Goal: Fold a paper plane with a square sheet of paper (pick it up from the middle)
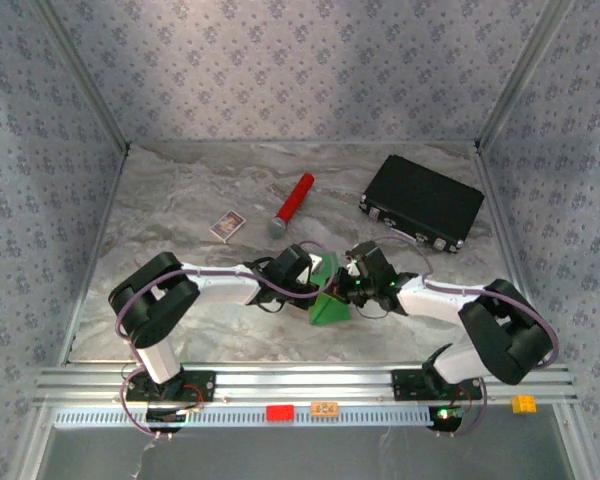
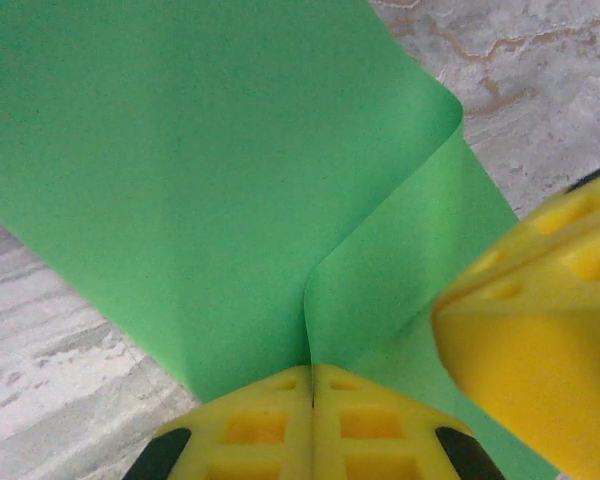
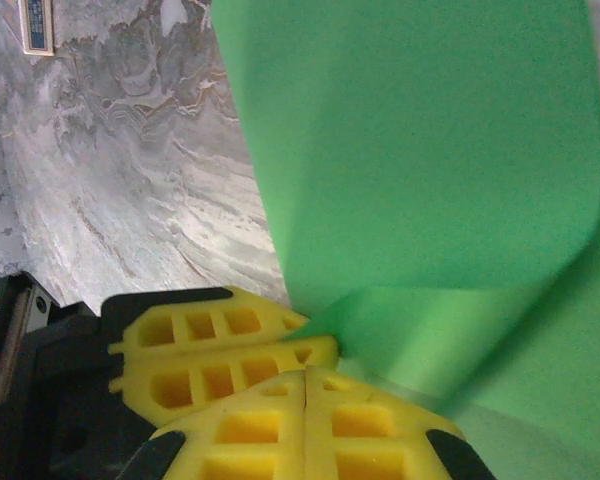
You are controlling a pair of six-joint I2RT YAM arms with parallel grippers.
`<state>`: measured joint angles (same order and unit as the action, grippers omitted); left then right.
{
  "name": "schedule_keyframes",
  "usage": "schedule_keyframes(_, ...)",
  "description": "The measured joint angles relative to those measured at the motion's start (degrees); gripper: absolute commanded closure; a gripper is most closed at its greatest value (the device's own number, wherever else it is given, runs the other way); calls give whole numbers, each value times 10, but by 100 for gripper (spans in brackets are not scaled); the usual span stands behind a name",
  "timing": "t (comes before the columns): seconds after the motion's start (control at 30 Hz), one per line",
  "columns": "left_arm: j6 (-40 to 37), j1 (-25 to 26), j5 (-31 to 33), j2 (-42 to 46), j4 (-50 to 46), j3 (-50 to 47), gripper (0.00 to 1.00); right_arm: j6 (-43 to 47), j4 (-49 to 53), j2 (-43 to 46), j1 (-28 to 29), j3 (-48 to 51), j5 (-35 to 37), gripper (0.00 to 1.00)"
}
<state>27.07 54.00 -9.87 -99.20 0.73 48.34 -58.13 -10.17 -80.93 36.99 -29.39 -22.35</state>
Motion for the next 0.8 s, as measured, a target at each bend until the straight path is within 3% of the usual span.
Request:
schedule_keyframes(0.3, 0, 0, -2, 0, 2, 0, 100, -2, -8, -35, -6, -8, -4, 93)
schedule_keyframes(0.8, 0, -1, -15, -3, 6, 0, 100, -4, -16, -22, -20, 37, -6, 91)
